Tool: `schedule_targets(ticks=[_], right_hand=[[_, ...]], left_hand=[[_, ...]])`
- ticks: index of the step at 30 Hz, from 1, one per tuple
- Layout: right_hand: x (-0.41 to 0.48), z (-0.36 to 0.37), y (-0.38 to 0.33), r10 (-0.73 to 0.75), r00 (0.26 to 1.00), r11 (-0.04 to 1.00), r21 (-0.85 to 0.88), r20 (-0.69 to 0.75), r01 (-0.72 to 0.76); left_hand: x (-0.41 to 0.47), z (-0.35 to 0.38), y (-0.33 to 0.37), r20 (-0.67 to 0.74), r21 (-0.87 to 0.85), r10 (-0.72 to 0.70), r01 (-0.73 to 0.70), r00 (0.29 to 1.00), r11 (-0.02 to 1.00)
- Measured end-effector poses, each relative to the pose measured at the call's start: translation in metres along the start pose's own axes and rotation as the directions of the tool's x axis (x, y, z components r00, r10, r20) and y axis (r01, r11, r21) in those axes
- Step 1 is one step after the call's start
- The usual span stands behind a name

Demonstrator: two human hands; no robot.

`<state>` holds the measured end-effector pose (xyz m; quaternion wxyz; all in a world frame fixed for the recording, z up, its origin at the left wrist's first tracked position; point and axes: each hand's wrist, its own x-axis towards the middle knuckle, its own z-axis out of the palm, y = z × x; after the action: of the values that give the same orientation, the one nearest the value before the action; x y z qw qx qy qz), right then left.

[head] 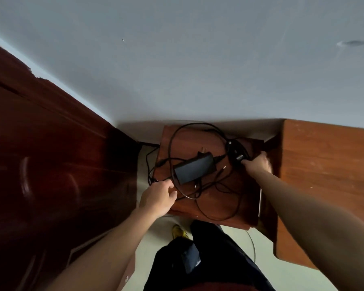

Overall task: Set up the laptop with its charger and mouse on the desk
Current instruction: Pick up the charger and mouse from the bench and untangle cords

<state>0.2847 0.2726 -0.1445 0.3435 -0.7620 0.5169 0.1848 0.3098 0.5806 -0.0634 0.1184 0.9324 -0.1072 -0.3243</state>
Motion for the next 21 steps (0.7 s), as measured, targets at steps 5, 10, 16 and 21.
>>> schedule_targets(ticks=[5, 10, 16, 21], right_hand=[[0.034, 0.026, 0.003, 0.118, 0.983, 0.98, 0.142, 0.142, -0.139], [0.026, 0.034, 0.016, 0.098, 0.955, 0.929, 0.318, 0.282, -0.189], [-0.006, -0.002, 0.026, 0.025, 0.998, 0.953, 0.3, 0.052, -0.039], [-0.064, -0.035, 0.013, -0.182, 0.982, 0.918, 0.366, 0.041, 0.155]], left_hand=[[0.015, 0.011, 0.002, 0.015, -0.003, -0.015, 0.015, 1.0, 1.0], [0.029, -0.007, 0.009, -0.001, 0.03, 0.019, -0.019, 1.0, 0.999], [0.048, -0.044, 0.032, -0.053, -0.08, 0.057, -0.061, 0.997, 0.995], [0.062, -0.06, 0.049, -0.043, -0.234, 0.072, -0.08, 0.996, 0.969]])
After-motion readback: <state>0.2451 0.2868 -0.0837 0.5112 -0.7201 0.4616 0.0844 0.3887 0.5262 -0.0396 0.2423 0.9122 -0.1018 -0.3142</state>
